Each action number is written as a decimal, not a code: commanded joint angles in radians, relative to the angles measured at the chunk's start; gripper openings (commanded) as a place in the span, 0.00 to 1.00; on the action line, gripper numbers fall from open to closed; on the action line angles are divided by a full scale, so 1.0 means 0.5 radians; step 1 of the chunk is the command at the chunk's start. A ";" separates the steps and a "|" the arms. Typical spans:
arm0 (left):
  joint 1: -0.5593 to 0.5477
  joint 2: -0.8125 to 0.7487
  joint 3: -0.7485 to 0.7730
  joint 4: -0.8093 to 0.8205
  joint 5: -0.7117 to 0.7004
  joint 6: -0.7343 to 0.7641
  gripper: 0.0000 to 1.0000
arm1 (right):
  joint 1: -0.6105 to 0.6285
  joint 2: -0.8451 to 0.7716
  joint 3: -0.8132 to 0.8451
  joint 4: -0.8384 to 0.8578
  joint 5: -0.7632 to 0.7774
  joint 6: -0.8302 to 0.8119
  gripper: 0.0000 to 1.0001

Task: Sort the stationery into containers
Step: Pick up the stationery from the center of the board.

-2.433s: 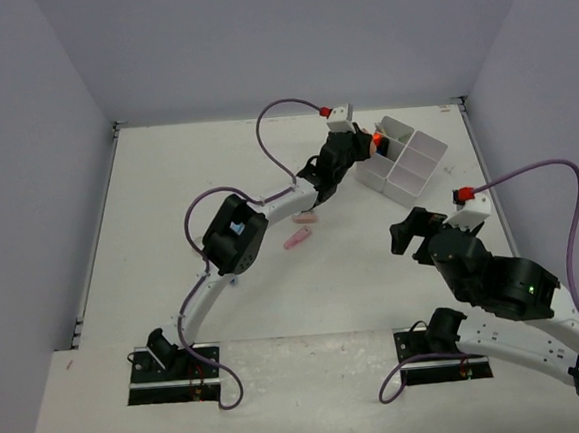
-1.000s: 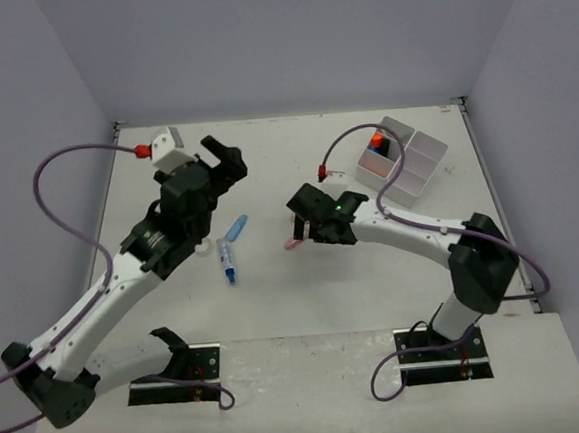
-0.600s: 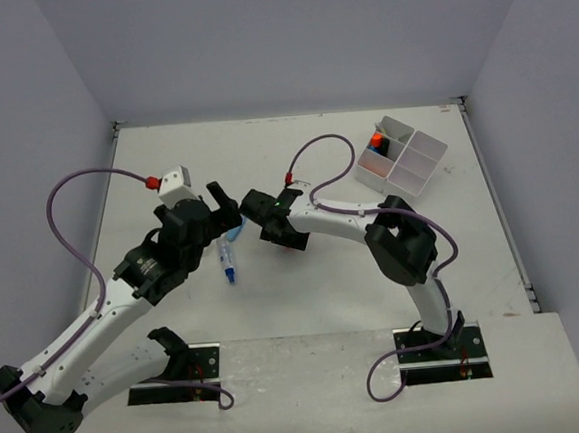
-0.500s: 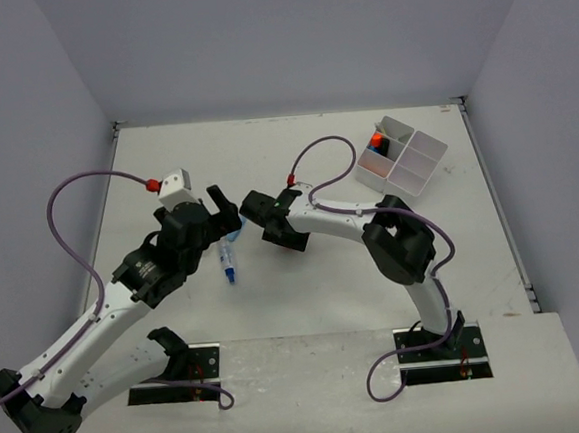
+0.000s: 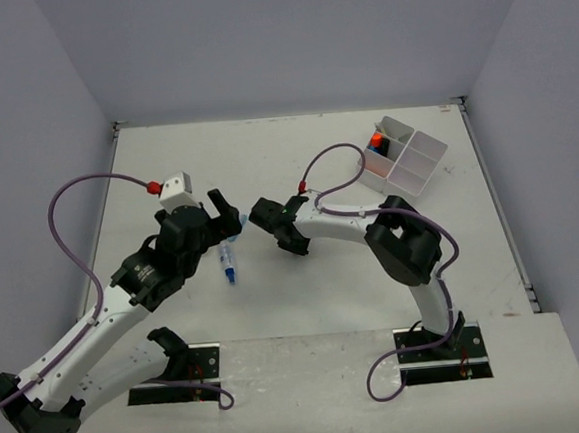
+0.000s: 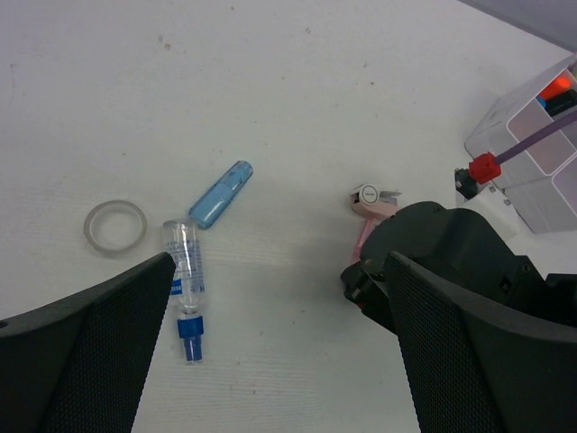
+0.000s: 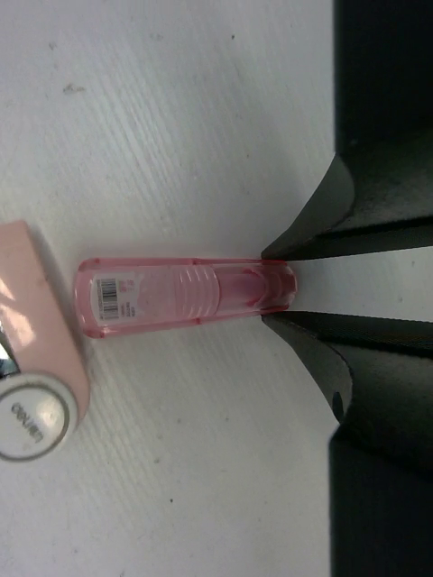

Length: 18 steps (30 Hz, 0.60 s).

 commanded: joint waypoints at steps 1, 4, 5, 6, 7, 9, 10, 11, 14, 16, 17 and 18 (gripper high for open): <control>-0.010 0.014 -0.035 0.081 0.059 0.043 1.00 | -0.015 -0.098 -0.337 0.086 -0.001 0.040 0.23; -0.010 0.058 -0.067 0.150 0.111 0.041 1.00 | -0.009 -0.286 -0.510 0.169 0.076 -0.060 0.02; -0.010 0.073 -0.075 0.178 0.135 0.040 1.00 | -0.009 -0.377 -0.578 0.198 0.099 -0.121 0.00; -0.009 0.083 -0.086 0.200 0.157 0.036 1.00 | -0.009 -0.453 -0.632 0.245 0.107 -0.188 0.00; -0.007 0.115 -0.101 0.231 0.189 0.025 1.00 | -0.008 -0.556 -0.708 0.322 0.130 -0.299 0.00; -0.009 0.159 -0.117 0.296 0.303 0.018 1.00 | 0.009 -0.719 -0.869 0.500 0.160 -0.514 0.00; -0.007 0.198 -0.136 0.398 0.406 0.029 1.00 | 0.055 -0.875 -0.947 0.588 0.193 -0.736 0.00; -0.004 0.237 -0.156 0.500 0.516 0.040 1.00 | 0.100 -1.027 -1.027 0.681 0.221 -0.954 0.00; -0.004 0.331 -0.215 0.930 1.008 0.050 1.00 | 0.225 -1.415 -1.289 1.099 0.034 -1.500 0.00; -0.006 0.437 -0.230 1.214 1.278 0.003 1.00 | 0.268 -1.624 -1.423 1.308 -0.089 -1.695 0.00; -0.004 0.526 -0.222 1.332 1.421 -0.040 1.00 | 0.283 -1.726 -1.488 1.399 -0.127 -1.750 0.00; -0.004 0.576 -0.216 1.462 1.579 -0.071 1.00 | 0.288 -1.787 -1.551 1.465 -0.125 -1.775 0.00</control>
